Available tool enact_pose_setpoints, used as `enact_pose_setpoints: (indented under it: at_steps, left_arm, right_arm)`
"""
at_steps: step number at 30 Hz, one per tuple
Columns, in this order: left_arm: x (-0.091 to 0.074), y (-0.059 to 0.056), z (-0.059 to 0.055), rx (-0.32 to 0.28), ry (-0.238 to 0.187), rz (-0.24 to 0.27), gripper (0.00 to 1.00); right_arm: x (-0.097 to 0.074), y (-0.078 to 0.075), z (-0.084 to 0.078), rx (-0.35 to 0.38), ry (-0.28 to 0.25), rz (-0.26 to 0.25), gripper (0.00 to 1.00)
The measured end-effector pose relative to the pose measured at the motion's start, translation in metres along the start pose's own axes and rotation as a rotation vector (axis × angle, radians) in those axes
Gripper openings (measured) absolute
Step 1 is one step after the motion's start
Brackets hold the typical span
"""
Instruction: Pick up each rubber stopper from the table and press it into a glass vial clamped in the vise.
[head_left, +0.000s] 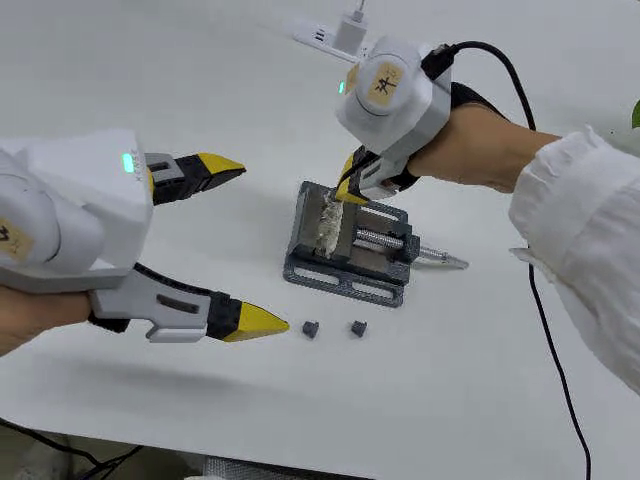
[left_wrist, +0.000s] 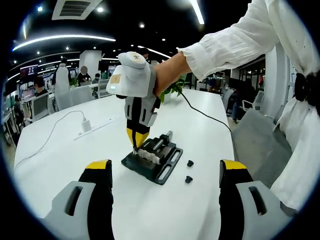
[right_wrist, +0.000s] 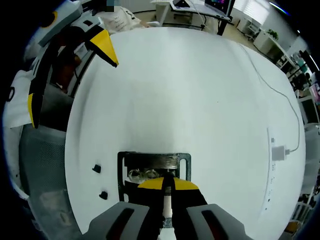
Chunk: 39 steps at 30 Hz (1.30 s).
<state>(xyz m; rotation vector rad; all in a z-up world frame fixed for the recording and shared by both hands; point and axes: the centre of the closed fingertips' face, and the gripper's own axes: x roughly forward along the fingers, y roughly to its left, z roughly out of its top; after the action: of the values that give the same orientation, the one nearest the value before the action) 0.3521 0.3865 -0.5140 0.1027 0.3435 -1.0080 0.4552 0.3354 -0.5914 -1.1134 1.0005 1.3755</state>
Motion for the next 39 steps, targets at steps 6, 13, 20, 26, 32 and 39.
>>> enact_pose_setpoints:
  at_steps: [6, 13, 20, 26, 32, 39]
  left_arm:
    - [-0.003, -0.002, -0.002, 0.001, 0.010, 0.003, 0.88]
    - [-0.005, -0.002, -0.002, 0.002, 0.017, 0.008, 0.88]
    - [-0.005, -0.004, -0.003, 0.013, 0.030, -0.003, 0.88]
    - [-0.004, -0.005, -0.002, 0.024, 0.042, -0.013, 0.87]
    - [-0.003, -0.009, 0.000, 0.042, 0.055, -0.030, 0.87]
    - [0.001, -0.015, 0.001, 0.066, 0.076, -0.052, 0.86]
  right_arm:
    - [0.000, -0.004, -0.002, 0.042, -0.050, -0.006, 0.00]
    - [-0.001, -0.006, 0.005, 0.091, -0.127, 0.000, 0.00]
    - [-0.019, -0.003, 0.009, 0.122, -0.204, -0.023, 0.05]
    - [-0.037, 0.000, 0.009, 0.180, -0.309, -0.049, 0.12]
    - [-0.059, 0.013, 0.002, 0.240, -0.409, -0.078, 0.18]
    - [-0.077, 0.033, -0.018, 0.294, -0.497, -0.109, 0.28]
